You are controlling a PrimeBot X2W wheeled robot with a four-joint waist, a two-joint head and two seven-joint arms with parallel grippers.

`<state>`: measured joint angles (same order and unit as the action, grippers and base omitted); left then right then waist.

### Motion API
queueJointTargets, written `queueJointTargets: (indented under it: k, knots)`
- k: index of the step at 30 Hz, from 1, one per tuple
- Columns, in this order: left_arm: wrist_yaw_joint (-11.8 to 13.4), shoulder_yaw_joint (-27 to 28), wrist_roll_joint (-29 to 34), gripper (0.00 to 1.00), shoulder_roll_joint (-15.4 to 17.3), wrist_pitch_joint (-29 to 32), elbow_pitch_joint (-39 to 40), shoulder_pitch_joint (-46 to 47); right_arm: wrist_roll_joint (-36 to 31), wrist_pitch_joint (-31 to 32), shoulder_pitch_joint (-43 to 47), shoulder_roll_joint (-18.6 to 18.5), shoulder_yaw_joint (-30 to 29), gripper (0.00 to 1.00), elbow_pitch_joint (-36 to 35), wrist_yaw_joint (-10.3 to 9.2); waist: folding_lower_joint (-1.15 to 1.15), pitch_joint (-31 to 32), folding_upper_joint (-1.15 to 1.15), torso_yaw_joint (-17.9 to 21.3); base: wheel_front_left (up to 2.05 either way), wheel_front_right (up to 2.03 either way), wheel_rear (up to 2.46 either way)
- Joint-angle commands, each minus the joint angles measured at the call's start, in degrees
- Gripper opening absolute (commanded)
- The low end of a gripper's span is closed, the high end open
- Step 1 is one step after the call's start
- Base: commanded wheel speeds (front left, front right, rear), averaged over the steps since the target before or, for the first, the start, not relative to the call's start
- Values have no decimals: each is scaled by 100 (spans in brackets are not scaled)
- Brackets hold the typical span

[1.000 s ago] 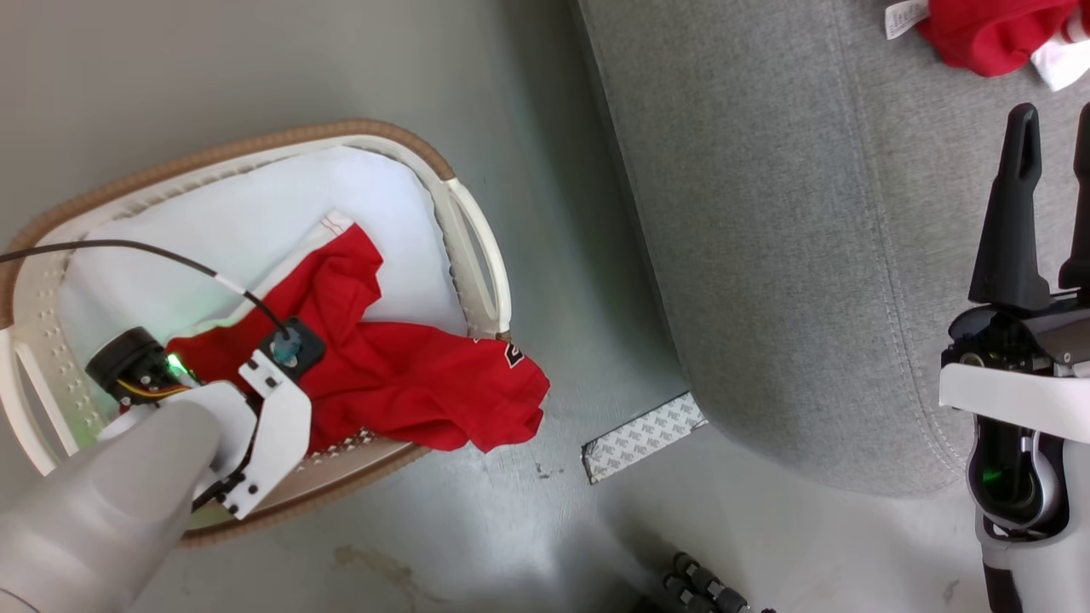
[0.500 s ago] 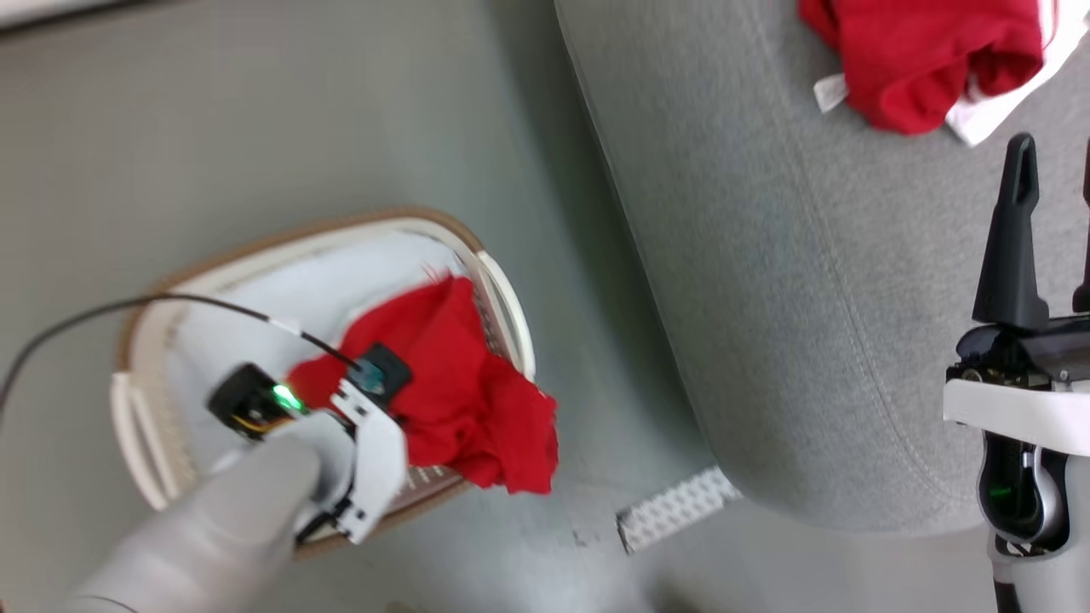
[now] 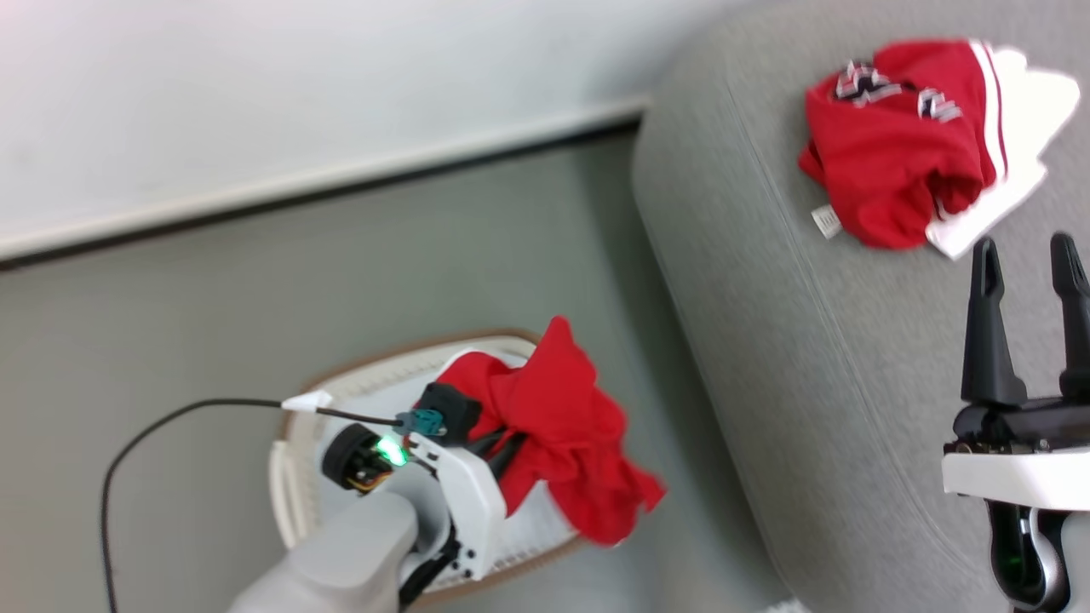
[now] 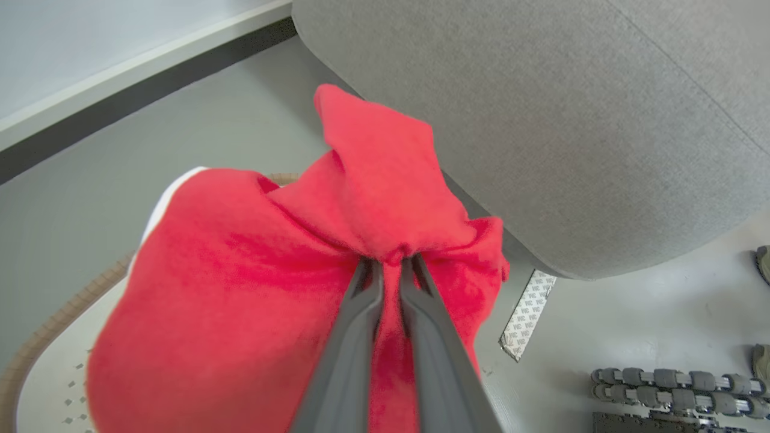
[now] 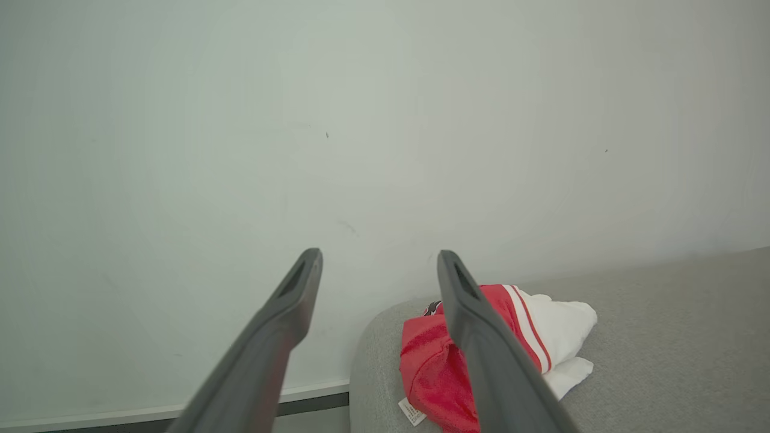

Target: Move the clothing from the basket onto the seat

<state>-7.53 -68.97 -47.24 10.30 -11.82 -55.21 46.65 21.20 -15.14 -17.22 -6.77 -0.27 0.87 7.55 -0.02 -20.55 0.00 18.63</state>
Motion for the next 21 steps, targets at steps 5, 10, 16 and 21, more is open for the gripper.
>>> queueJointTargets:
  k: [5, 10, 16, 21]
  knots:
    - [12, 60, -272, 0, -137, -190, 241, -124, 109, -1, 271, -212, 141, 100, 197, -13, 2, 906, 0, -665, 0, 0, 0]
    - [12, 292, -478, 0, -144, -297, 596, -114, 169, 0, 462, -332, 305, 100, 351, -13, 2, 1348, 0, -879, 0, 0, 0]
    - [98, 765, -668, 0, -24, -332, 1167, -10, 275, 0, 658, -357, 651, 100, 515, -13, 2, 1695, 0, -1063, 0, 0, 0]
    - [289, 1038, -726, 0, 193, -334, 1869, 6, 344, 0, 782, -314, 808, 100, 592, -13, 2, 1843, 0, -1164, 0, 0, 0]
